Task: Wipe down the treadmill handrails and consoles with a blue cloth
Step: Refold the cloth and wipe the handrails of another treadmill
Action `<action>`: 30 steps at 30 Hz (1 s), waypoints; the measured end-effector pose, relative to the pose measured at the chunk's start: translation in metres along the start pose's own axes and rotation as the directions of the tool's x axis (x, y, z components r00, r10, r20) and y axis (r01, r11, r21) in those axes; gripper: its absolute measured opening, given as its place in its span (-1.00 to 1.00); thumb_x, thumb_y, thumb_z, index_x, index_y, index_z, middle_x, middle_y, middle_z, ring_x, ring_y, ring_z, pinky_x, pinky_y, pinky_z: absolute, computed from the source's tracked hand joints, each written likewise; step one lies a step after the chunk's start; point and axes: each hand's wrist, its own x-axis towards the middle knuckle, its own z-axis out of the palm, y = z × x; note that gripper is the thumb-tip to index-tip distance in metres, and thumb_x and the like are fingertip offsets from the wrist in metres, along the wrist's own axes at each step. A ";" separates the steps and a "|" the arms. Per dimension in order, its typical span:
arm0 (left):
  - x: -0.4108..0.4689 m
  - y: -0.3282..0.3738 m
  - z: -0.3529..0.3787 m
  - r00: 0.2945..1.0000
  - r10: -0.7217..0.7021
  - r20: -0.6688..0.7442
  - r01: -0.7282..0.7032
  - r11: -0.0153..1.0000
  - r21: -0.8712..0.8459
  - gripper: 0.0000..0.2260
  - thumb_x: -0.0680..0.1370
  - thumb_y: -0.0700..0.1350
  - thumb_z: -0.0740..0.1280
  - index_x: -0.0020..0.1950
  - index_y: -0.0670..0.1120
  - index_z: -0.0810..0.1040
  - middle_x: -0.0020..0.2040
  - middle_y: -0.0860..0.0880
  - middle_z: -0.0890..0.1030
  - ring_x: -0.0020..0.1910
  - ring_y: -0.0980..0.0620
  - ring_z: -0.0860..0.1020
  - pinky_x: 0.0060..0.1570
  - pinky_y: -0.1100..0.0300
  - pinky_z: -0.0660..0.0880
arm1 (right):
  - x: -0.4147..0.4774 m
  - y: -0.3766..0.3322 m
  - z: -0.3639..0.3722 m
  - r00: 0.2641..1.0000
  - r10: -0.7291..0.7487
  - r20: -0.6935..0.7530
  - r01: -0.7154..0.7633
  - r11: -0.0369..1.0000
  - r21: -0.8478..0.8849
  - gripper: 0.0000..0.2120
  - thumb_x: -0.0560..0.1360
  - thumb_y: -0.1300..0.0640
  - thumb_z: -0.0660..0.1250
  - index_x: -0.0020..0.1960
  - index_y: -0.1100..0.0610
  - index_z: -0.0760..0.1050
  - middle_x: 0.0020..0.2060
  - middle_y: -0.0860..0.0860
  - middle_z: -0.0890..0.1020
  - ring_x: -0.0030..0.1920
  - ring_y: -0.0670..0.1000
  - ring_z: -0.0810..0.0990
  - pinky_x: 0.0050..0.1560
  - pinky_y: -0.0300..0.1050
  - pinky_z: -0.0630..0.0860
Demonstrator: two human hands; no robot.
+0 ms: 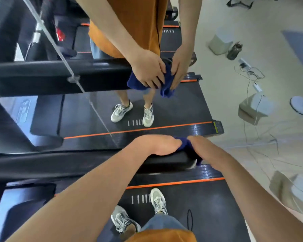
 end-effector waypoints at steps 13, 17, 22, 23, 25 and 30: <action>-0.075 -0.056 0.134 0.610 0.025 -0.792 0.349 0.889 0.297 -0.59 0.59 0.14 0.14 0.40 0.03 0.33 0.47 -0.06 0.37 0.44 -0.08 0.31 0.38 -0.05 0.24 | -0.044 -0.016 0.021 0.603 -0.733 0.314 0.735 0.358 -0.576 -0.33 0.49 -0.11 0.17 0.54 0.03 0.12 0.47 -0.03 0.31 0.39 0.08 0.36 0.32 0.11 0.39; -0.097 -0.084 0.153 0.432 -0.166 -0.886 0.489 0.869 0.076 -0.57 0.57 0.09 0.15 0.39 -0.08 0.34 0.44 -0.16 0.39 0.45 -0.14 0.27 0.38 -0.09 0.22 | -0.036 -0.085 0.060 0.552 -0.675 0.489 0.810 0.295 -0.507 -0.21 0.47 -0.06 0.36 0.55 0.05 0.02 0.51 -0.05 0.22 0.37 0.10 0.40 0.25 0.09 0.44; -0.096 -0.056 0.172 0.077 -0.551 -0.831 0.106 0.833 -0.543 -0.58 0.55 -0.13 0.17 0.43 -0.09 0.37 0.53 -0.06 0.24 0.54 -0.01 0.14 0.48 0.27 0.03 | -0.047 -0.088 0.128 0.407 -0.853 0.326 0.787 0.147 -0.599 -0.39 0.45 0.05 0.20 0.49 0.11 0.25 0.43 0.08 0.40 0.33 0.23 0.45 0.27 0.11 0.45; -0.093 -0.043 0.168 0.036 -0.614 -0.788 -0.035 0.787 -0.615 -0.58 0.55 -0.14 0.16 0.42 -0.01 0.39 0.53 0.02 0.22 0.53 0.06 0.13 0.47 0.29 0.03 | -0.048 -0.081 0.127 0.374 -0.875 0.308 0.798 0.134 -0.588 -0.40 0.42 0.06 0.21 0.46 0.12 0.31 0.40 0.07 0.45 0.33 0.22 0.47 0.28 0.10 0.45; -0.088 -0.019 0.164 -0.004 -0.709 -0.705 -0.208 0.690 -0.693 -0.61 0.57 -0.06 0.11 0.37 0.22 0.37 0.53 0.18 0.18 0.52 0.17 0.12 0.46 0.31 0.05 | -0.047 -0.066 0.115 0.327 -0.884 0.335 0.823 0.092 -0.561 -0.31 0.36 0.11 0.39 0.47 0.10 0.31 0.40 0.03 0.44 0.38 0.15 0.42 0.32 0.08 0.40; -0.074 0.008 0.168 0.019 -0.627 -0.779 0.087 0.777 -0.623 -0.62 0.59 -0.05 0.13 0.40 -0.04 0.43 0.48 -0.05 0.29 0.48 -0.03 0.21 0.47 0.12 0.14 | -0.053 -0.029 0.073 0.328 -0.887 0.326 0.835 0.111 -0.539 -0.37 0.44 -0.06 0.27 0.48 0.09 0.32 0.44 -0.02 0.39 0.46 0.07 0.32 0.36 0.10 0.39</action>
